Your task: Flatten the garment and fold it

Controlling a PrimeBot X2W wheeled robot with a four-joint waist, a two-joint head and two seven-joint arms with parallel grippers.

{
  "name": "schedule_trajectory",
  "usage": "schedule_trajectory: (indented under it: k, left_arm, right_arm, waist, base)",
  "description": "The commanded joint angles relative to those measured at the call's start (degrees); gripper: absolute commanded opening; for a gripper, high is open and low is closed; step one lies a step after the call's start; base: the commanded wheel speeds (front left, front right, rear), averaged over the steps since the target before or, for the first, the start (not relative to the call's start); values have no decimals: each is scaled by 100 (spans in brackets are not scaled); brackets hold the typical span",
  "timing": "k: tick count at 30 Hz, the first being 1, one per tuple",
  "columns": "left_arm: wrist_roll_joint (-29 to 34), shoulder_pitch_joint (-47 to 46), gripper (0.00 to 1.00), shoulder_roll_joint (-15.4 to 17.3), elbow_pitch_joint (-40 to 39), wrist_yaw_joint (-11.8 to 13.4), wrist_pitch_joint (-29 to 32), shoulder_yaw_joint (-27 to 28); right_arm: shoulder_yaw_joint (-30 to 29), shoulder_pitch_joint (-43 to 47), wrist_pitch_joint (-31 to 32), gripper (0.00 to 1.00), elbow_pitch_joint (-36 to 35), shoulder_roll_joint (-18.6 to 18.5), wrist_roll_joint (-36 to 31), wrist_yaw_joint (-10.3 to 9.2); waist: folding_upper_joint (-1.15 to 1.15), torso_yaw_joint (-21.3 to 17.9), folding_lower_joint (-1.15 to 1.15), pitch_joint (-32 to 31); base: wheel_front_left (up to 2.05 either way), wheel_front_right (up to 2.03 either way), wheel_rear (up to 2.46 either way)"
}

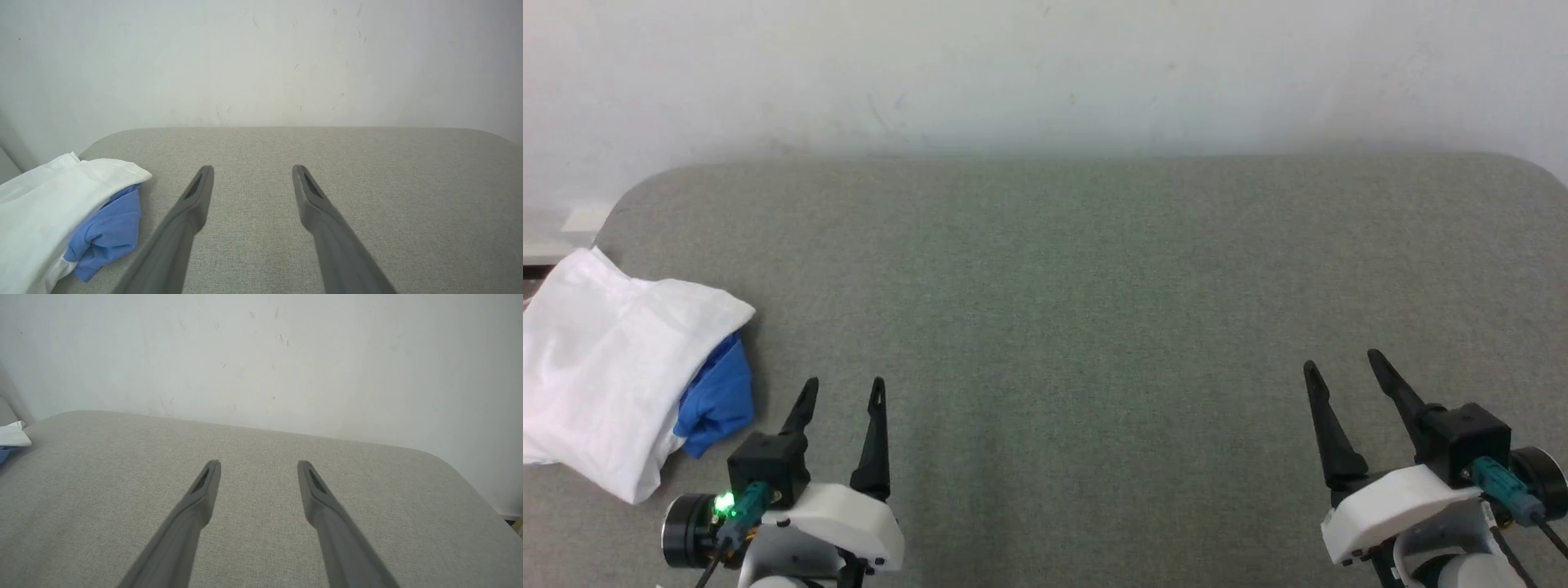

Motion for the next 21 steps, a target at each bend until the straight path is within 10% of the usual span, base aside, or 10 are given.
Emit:
schedule_trajectory:
  k: [1,21]
  left_arm:
    - [-60,-75,100,-2,22,-22,-58,-12]
    - [-408,-66,100,-4,70,-37,-286,88]
  right_arm:
    - [-22,38,-51,100,-9,4,60,-2]
    - [-2,102,-212,100,-146,6,73,-4]
  waist:
    - [1,72,0,-2]
    - [1,1071,0,-37]
  base:
    - [0,0,0]
    - [0,0,0]
